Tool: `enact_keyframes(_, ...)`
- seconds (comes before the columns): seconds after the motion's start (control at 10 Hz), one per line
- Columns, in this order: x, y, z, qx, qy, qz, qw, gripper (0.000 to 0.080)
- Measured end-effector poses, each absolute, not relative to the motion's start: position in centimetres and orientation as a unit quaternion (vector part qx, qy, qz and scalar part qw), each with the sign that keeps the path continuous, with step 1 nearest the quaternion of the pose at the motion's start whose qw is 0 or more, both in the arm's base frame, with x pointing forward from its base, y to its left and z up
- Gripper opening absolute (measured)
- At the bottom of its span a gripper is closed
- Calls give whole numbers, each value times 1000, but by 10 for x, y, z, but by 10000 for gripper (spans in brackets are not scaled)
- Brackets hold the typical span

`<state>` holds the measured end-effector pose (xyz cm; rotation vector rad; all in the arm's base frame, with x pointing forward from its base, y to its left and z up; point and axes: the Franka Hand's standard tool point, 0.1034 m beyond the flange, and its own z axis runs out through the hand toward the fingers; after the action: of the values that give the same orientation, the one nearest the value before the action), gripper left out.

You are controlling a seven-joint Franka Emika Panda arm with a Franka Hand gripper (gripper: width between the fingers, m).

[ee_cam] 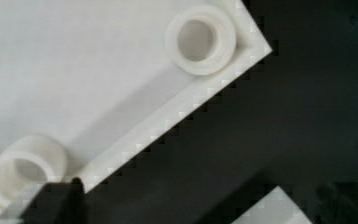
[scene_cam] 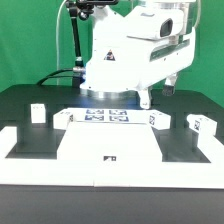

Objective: Assemble one leg

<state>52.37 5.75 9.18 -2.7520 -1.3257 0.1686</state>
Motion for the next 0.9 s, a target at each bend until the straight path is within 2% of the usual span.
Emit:
enact_keyframes(0.8, 524, 57, 91, -899, -433, 55, 41, 650)
enact_keyframes(0.9, 526, 54, 87, -885, -463, 30, 32, 650)
